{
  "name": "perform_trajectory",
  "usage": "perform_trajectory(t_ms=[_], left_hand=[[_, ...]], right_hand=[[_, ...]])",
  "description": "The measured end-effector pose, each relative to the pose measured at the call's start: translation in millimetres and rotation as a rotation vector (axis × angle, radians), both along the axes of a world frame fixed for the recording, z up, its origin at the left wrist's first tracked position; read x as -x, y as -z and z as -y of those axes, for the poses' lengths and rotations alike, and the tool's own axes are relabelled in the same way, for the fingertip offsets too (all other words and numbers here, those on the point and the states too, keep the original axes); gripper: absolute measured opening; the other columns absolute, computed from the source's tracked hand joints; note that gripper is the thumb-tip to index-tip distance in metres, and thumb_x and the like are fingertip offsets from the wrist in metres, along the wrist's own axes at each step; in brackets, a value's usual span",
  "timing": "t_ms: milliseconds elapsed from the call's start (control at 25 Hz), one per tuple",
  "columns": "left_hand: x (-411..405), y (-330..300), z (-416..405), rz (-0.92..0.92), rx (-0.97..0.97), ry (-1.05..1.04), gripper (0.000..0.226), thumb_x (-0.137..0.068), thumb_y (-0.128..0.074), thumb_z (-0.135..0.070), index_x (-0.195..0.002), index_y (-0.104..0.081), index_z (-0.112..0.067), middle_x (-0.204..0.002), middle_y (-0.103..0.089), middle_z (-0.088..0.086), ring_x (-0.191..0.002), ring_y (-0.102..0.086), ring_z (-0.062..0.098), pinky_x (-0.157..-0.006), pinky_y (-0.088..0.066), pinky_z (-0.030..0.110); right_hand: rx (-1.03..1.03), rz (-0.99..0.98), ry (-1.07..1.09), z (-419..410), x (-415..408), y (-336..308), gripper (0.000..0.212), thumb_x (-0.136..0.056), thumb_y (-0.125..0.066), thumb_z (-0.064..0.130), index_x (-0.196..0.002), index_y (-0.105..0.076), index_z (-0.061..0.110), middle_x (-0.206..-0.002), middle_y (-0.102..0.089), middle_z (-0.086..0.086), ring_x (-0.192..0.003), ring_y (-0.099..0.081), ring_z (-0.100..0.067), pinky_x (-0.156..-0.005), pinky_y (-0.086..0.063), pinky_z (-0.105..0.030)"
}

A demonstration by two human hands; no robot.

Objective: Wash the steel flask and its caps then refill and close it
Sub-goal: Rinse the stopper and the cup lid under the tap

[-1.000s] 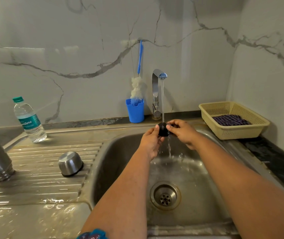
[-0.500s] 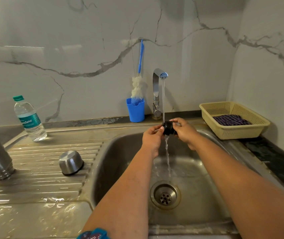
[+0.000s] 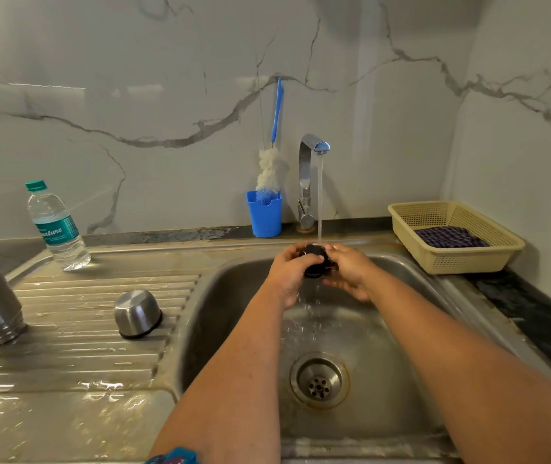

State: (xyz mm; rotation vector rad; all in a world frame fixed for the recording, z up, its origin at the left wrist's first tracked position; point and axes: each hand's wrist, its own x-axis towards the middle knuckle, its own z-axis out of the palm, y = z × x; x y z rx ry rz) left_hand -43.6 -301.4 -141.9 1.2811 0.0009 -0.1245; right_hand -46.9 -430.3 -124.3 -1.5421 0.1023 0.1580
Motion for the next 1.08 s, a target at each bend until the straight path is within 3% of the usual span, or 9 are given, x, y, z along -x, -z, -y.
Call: perform_trajectory(t_ms=[160,280,400,520,640,760,880,1000,1080], left_hand=[[-0.8,10.1,-1.6,0.105,-0.223,-0.026,0.049,-0.072,-0.083,-0.001,-0.116,-0.065,-0.014,-0.113,-0.069,0.01,-0.107,-0.064,0.024,-0.092,-0.055,0.033],[-1.6,10.6,-1.9,0.203,-0.292,-0.077,0.047,-0.07,-0.088,-0.01,-0.11,-0.068,-0.019,-0.107,-0.072,0.003,-0.103,-0.067,0.019,-0.09,-0.057,0.033],[-1.4,12.7,-4.2,0.235,-0.461,-0.051,0.058,-0.066,-0.091,-0.016,-0.117,-0.065,-0.02,-0.111,-0.07,-0.001,-0.106,-0.065,0.014,-0.092,-0.056,0.031],[-3.0,15.8,-5.8,0.24,-0.551,-0.049,0.063,-0.066,-0.091,-0.014,-0.122,-0.065,-0.019,-0.113,-0.07,0.0,-0.109,-0.064,0.017,-0.097,-0.053,0.037],[-0.4,12.2,-2.2,0.278,-0.586,-0.109,0.055,-0.072,-0.087,-0.01,-0.122,-0.066,-0.018,-0.109,-0.071,0.0,-0.105,-0.065,0.016,-0.092,-0.053,0.031],[3.0,10.3,-1.0,0.3,-0.623,-0.16,0.053,-0.074,-0.085,-0.011,-0.122,-0.066,-0.019,-0.105,-0.07,-0.002,-0.095,-0.064,0.01,-0.084,-0.054,0.024],[4.2,11.1,-3.6,0.328,-0.72,-0.189,0.05,-0.074,-0.086,-0.014,-0.12,-0.067,-0.019,-0.101,-0.068,-0.005,-0.088,-0.059,0.003,-0.069,-0.044,0.009],[4.5,11.7,-4.9,0.316,-0.738,-0.216,0.051,-0.071,-0.087,-0.016,-0.118,-0.067,-0.019,-0.104,-0.07,-0.003,-0.094,-0.062,0.008,-0.076,-0.046,0.017],[4.1,11.7,-3.8,0.309,-0.735,-0.21,0.05,-0.069,-0.089,-0.018,-0.114,-0.068,-0.018,-0.104,-0.072,-0.001,-0.097,-0.065,0.012,-0.083,-0.052,0.025]], right_hand=[[0.145,0.112,0.085,6.9,-2.7,-0.3,0.022,-0.101,-0.047,0.02,-0.112,-0.065,0.014,-0.102,-0.065,-0.009,-0.083,-0.059,-0.016,-0.065,-0.049,-0.023],[0.196,0.208,0.049,13.7,-2.6,0.2,0.022,-0.092,-0.062,0.023,-0.111,-0.068,0.013,-0.104,-0.067,-0.006,-0.092,-0.062,-0.013,-0.074,-0.051,-0.022],[0.283,0.257,0.026,16.1,-2.4,1.4,0.026,-0.086,-0.07,0.024,-0.109,-0.07,0.013,-0.105,-0.069,-0.002,-0.102,-0.061,-0.015,-0.08,-0.049,-0.023],[0.309,0.262,-0.014,17.3,-1.1,-0.1,0.033,-0.083,-0.073,0.025,-0.113,-0.069,0.013,-0.108,-0.068,-0.001,-0.095,-0.059,-0.007,-0.068,-0.042,-0.015],[0.508,0.343,0.013,15.1,2.3,-5.4,0.033,-0.083,-0.073,0.032,-0.113,-0.068,0.021,-0.098,-0.066,0.004,-0.082,-0.062,-0.004,-0.066,-0.046,-0.015],[0.782,0.505,0.0,13.3,0.7,-7.6,0.039,-0.081,-0.074,0.037,-0.116,-0.069,0.021,-0.104,-0.069,0.003,-0.092,-0.061,-0.008,-0.073,-0.043,-0.014],[0.847,0.535,-0.017,11.6,0.3,-7.6,0.038,-0.08,-0.076,0.032,-0.114,-0.069,0.017,-0.104,-0.068,0.001,-0.091,-0.058,-0.007,-0.07,-0.039,-0.008],[0.871,0.561,-0.035,5.3,1.8,-6.3,0.023,-0.091,-0.064,0.024,-0.111,-0.068,0.014,-0.099,-0.064,-0.001,-0.087,-0.057,-0.01,-0.056,-0.039,-0.003],[0.906,0.585,-0.016,2.4,-0.4,-4.3,0.019,-0.097,-0.055,0.022,-0.104,-0.069,0.011,-0.095,-0.065,-0.004,-0.086,-0.058,-0.014,-0.067,-0.041,-0.01]])
